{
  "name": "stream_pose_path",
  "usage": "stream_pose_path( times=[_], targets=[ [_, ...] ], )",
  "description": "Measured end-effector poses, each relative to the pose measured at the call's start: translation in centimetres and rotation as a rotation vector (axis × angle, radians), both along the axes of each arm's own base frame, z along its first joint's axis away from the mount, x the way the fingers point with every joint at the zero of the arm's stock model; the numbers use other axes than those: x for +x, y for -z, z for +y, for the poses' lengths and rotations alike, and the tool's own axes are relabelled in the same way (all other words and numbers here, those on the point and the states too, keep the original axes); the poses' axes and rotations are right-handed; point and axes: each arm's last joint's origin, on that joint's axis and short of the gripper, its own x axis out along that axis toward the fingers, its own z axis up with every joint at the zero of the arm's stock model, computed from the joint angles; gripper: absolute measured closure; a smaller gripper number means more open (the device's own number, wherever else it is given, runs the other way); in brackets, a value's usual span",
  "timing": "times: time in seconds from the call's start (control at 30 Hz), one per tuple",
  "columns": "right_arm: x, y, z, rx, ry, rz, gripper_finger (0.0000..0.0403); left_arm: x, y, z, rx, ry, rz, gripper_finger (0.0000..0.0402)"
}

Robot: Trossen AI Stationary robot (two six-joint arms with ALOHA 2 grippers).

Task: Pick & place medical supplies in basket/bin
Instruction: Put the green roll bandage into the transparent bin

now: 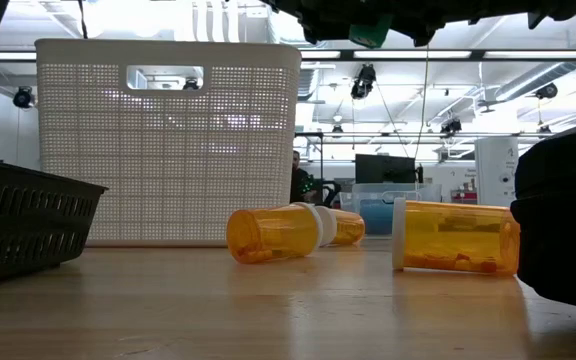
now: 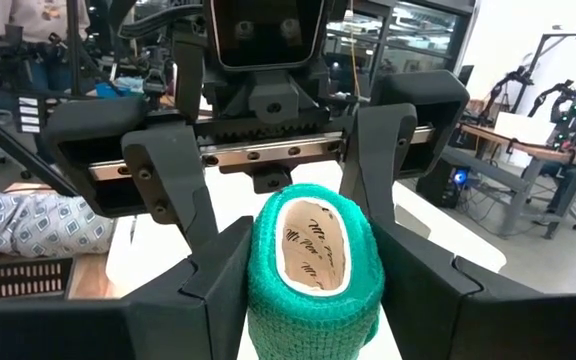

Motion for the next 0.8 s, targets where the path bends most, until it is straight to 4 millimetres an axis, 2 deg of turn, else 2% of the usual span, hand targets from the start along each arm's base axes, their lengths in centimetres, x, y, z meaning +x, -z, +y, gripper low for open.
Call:
stream_pose_path(
  times=[0.8],
  targets=[
    [-0.01, 0.0, 0.0, 0.0, 0.0, 0.0, 0.0218, -0.01, 0.04, 0.01, 0.024, 0.01, 0.004, 0.0121]
  ],
)
